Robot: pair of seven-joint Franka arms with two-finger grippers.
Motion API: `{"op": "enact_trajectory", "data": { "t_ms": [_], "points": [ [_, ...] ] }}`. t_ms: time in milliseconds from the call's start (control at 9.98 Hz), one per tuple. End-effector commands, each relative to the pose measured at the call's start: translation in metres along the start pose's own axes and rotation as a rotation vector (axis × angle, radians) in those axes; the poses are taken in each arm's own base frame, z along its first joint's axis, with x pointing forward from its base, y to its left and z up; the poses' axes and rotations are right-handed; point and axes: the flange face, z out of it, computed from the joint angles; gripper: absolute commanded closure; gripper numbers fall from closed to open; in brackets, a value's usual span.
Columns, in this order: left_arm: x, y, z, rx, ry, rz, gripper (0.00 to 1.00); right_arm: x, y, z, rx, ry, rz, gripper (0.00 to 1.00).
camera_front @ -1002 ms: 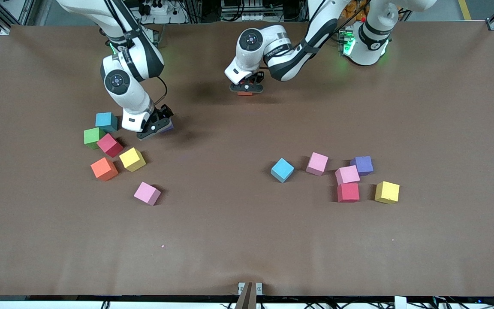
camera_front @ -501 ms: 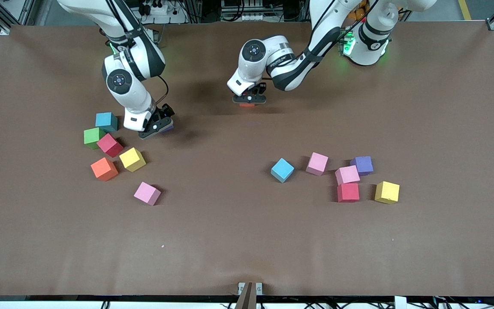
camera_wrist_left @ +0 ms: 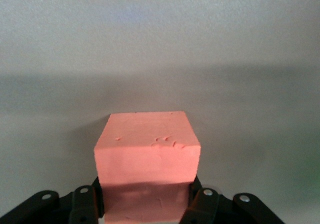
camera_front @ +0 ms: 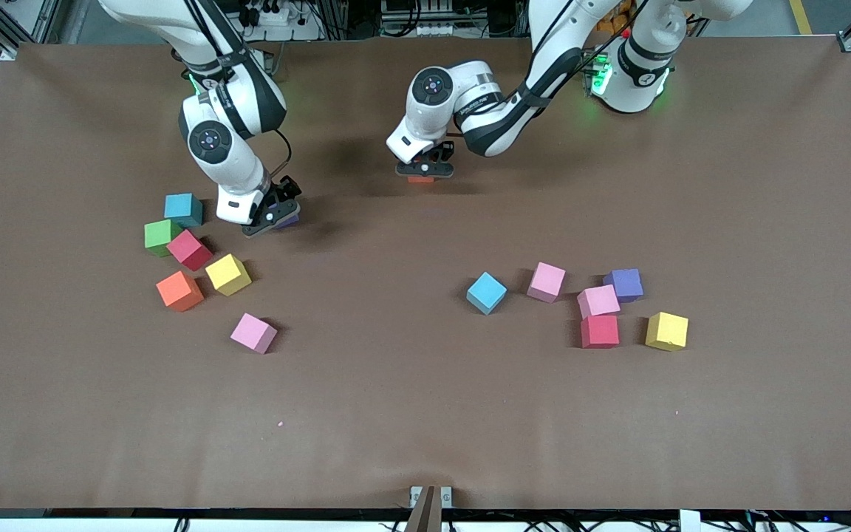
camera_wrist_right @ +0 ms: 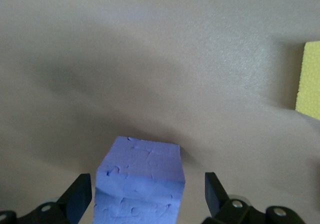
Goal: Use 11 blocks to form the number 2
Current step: 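Lower and release the orange cube with the left gripper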
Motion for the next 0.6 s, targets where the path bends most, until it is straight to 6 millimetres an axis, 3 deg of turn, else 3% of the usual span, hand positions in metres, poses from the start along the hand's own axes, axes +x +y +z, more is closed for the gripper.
{"op": "enact_trajectory", "data": {
  "t_ms": [0,100,200,501],
  "points": [
    [-0.007,0.0,0.014,0.015,-0.004,0.004,0.47,-0.004,-0.005,0.005,0.008,-0.009,-0.007,0.0],
    [-0.006,-0.001,0.014,0.016,-0.005,0.003,0.17,-0.005,-0.004,0.009,0.009,-0.017,-0.007,0.0],
    [-0.004,0.0,0.01,0.013,0.001,0.004,0.0,-0.006,-0.004,0.012,0.009,-0.018,-0.008,0.0],
    [0.003,-0.001,-0.014,0.032,0.023,-0.063,0.0,-0.008,-0.008,0.019,0.007,-0.022,-0.018,0.0]
  ]
}}
